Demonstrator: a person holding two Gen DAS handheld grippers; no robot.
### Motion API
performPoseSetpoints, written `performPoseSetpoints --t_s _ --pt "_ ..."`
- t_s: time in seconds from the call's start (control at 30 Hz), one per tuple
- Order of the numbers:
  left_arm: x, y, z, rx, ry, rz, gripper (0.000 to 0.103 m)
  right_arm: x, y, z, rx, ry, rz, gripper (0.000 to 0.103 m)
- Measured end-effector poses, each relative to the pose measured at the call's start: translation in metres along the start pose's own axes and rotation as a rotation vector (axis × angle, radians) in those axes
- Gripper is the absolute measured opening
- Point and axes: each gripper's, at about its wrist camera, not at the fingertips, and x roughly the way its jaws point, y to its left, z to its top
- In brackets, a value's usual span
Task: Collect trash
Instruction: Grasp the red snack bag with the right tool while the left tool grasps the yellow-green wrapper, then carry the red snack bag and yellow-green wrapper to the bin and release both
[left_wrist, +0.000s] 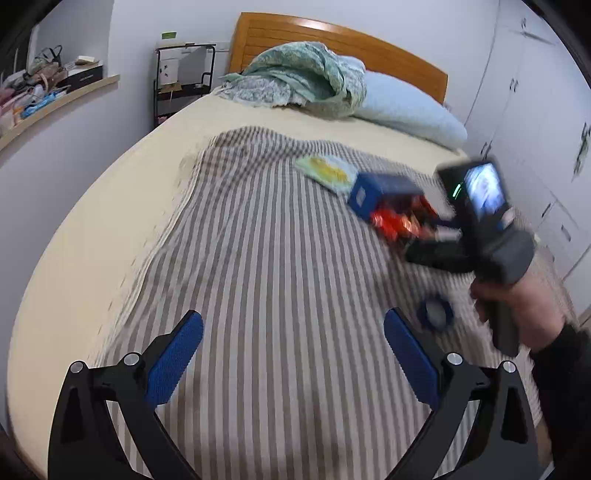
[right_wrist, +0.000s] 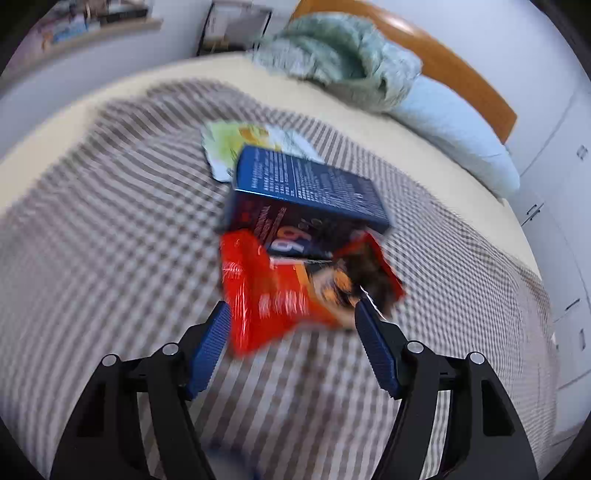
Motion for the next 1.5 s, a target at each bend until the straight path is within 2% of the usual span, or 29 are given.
performPoseSetpoints --t_s 0.03,0.07,0.1,0.17,0.23,0.37,0.4,0.47,0.6,0.63,0.67,0.73,0.77,0.83,0.87,0.9,0.97,1.03,1.13,1.27,1.37,1.4,1.5 --pt "0.012 0.003 0.015 -0.016 -0.003 -0.023 0.095 0.003 -0.003 0.000 0.002 0.000 0.023 0.061" --pt "0.026 0.005 0.032 -0.031 -0.001 -0.045 0.095 0.005 -0.006 -0.001 0.013 -0.003 0.068 0.019" --pt "0.036 0.007 0.043 -0.040 0.000 -0.056 0.095 0.003 -0.012 -0.003 0.035 0.005 0.095 0.014" --pt "0.065 0.011 0.072 -0.066 -0.004 -0.094 0.095 -0.010 -0.029 -0.010 0.068 -0.020 0.121 0.010" --pt "0.104 0.014 0.106 -0.103 0.012 -0.094 0.095 -0.035 -0.049 -0.024 0.067 -0.081 0.119 0.009" --pt "0.184 0.016 0.156 -0.197 0.103 -0.144 0.095 -0.081 -0.097 -0.061 0.101 -0.157 0.109 0.009" --pt "0.211 0.014 0.169 -0.199 0.137 -0.105 0.095 -0.092 -0.108 -0.073 0.112 -0.172 0.115 0.009" --pt "0.241 0.012 0.177 -0.214 0.168 -0.032 0.095 -0.111 -0.127 -0.095 0.132 -0.182 0.119 0.009" --pt "0.279 0.008 0.186 -0.255 0.216 -0.023 0.094 -0.116 -0.149 -0.121 0.174 -0.170 0.132 0.009" --pt "0.282 0.005 0.188 -0.253 0.206 -0.020 0.090 -0.114 -0.152 -0.123 0.183 -0.169 0.128 0.009" --pt "0.285 0.001 0.190 -0.236 0.202 0.001 0.082 -0.111 -0.153 -0.124 0.191 -0.169 0.128 0.009" --pt "0.289 -0.006 0.194 -0.220 0.193 0.058 0.031 -0.109 -0.149 -0.129 0.211 -0.168 0.138 0.009" --pt "0.290 -0.009 0.193 -0.227 0.208 0.058 0.024 -0.108 -0.149 -0.129 0.221 -0.169 0.145 0.009" --pt "0.293 -0.014 0.196 -0.238 0.212 0.000 0.010 -0.107 -0.146 -0.129 0.236 -0.172 0.157 0.010" --pt "0.287 -0.016 0.193 -0.225 0.215 -0.038 0.008 -0.107 -0.144 -0.129 0.243 -0.173 0.163 0.009" --pt "0.282 -0.016 0.191 -0.214 0.215 -0.045 0.007 -0.108 -0.143 -0.131 0.256 -0.173 0.177 0.009" --pt "0.258 -0.013 0.182 -0.185 0.197 -0.031 0.005 -0.118 -0.140 -0.138 0.270 -0.176 0.182 0.009" --pt "0.228 -0.004 0.179 -0.201 0.166 -0.016 0.005 -0.133 -0.138 -0.147 0.284 -0.174 0.183 0.009" --pt "0.163 0.012 0.176 -0.219 0.101 0.004 0.005 -0.161 -0.139 -0.162 0.317 -0.172 0.195 0.009" --pt "0.062 0.013 0.166 -0.164 0.031 0.062 0.004 -0.204 -0.141 -0.183 0.356 -0.172 0.207 0.010" --pt "-0.010 0.009 0.156 -0.157 0.008 0.042 0.004 -0.243 -0.142 -0.205 0.385 -0.183 0.199 0.009" --pt "-0.042 0.002 0.150 -0.138 -0.003 0.034 0.004 -0.257 -0.143 -0.214 0.402 -0.188 0.198 0.009" --pt "-0.102 -0.019 0.134 -0.081 -0.033 0.007 0.004 -0.298 -0.148 -0.247 0.459 -0.207 0.185 0.009"
